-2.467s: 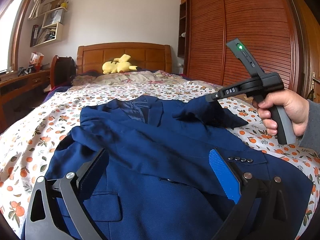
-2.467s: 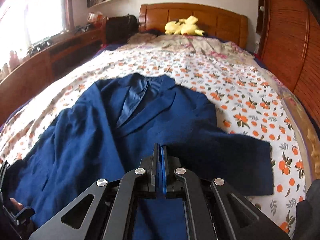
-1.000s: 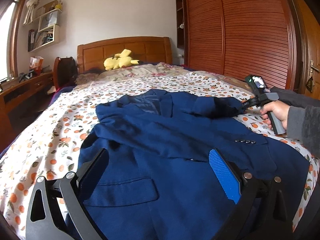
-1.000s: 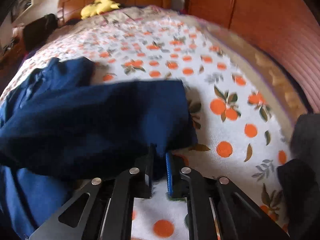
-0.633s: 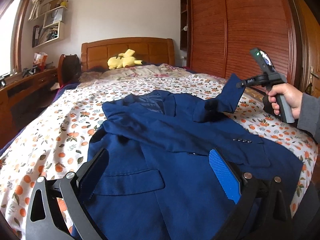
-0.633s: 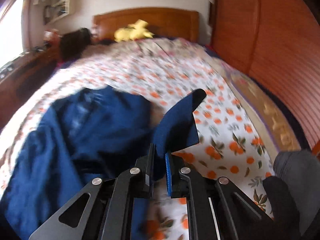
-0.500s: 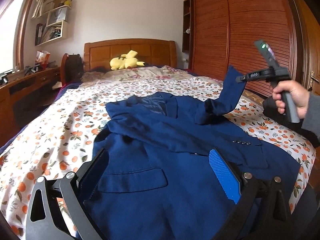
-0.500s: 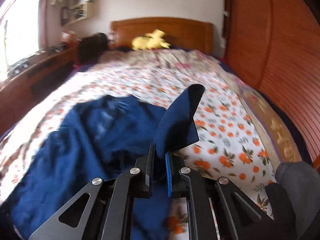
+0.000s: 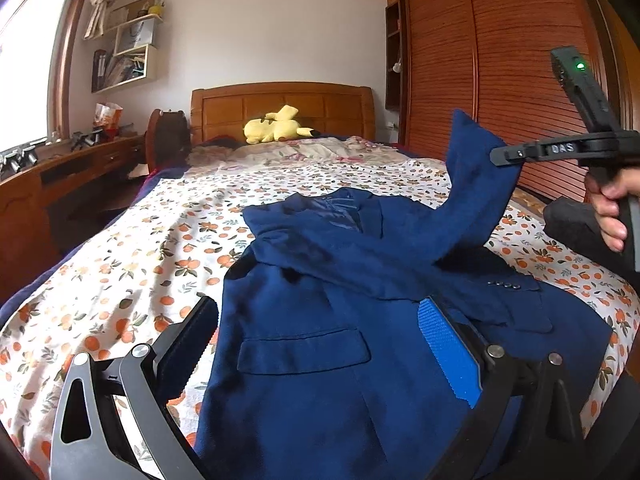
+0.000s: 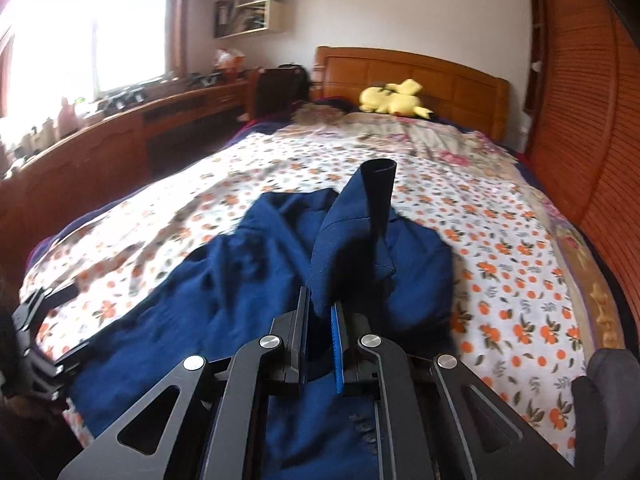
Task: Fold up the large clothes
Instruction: 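Lay the lifted sleeve across the jacket body and open the right tool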
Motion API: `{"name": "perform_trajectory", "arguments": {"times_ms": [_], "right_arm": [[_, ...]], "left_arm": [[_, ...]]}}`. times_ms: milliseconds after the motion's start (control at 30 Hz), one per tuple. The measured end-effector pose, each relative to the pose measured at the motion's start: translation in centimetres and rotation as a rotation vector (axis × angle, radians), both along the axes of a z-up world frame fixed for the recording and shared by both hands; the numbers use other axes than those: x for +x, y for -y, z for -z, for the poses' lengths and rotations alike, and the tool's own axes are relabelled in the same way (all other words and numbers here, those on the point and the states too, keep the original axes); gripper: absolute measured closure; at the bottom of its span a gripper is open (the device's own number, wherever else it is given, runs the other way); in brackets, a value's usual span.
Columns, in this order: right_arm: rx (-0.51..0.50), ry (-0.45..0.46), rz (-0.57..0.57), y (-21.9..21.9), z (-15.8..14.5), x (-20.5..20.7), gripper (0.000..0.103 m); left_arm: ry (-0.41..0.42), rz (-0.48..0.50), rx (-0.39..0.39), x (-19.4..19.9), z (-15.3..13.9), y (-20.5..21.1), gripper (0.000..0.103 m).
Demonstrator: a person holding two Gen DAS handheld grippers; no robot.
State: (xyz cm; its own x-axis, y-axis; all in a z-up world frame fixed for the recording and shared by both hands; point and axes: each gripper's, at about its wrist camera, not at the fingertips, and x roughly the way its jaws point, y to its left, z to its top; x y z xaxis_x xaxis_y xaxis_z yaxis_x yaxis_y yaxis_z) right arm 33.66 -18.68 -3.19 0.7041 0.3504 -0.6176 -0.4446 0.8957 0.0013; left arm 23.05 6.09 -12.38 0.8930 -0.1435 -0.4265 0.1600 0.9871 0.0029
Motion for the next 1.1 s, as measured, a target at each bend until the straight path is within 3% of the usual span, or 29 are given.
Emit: {"name": "perform_trajectory", "arguments": {"times_ms": [367, 600, 767, 933, 1100], "right_arm": [[0.013, -0.103, -0.056, -2.4, 6.6, -3.2, 0.095], [0.008, -0.123, -0.078, -3.0, 9.6, -4.9, 0.093], [0.025, -0.093, -0.105, -3.4, 10.3, -6.5, 0.084], [0.057, -0.046, -0.121, -2.9, 10.8, -8.5, 0.064], [0.085, -0.021, -0.117, -1.2, 10.2, -9.3, 0.063]], "left_arm": [[-0.017, 0.012, -0.019, 0.1, 0.2, -0.2, 0.002], [-0.027, 0.016, -0.037, 0.7, 0.4, 0.0, 0.002], [-0.029, 0.021, -0.039, 0.9, 0.9, 0.2, 0.002], [-0.026, 0.021, -0.042, 0.9, 1.3, 0.4, 0.002], [-0.056, 0.001, -0.043, 0.9, 2.0, 0.3, 0.002]]}}
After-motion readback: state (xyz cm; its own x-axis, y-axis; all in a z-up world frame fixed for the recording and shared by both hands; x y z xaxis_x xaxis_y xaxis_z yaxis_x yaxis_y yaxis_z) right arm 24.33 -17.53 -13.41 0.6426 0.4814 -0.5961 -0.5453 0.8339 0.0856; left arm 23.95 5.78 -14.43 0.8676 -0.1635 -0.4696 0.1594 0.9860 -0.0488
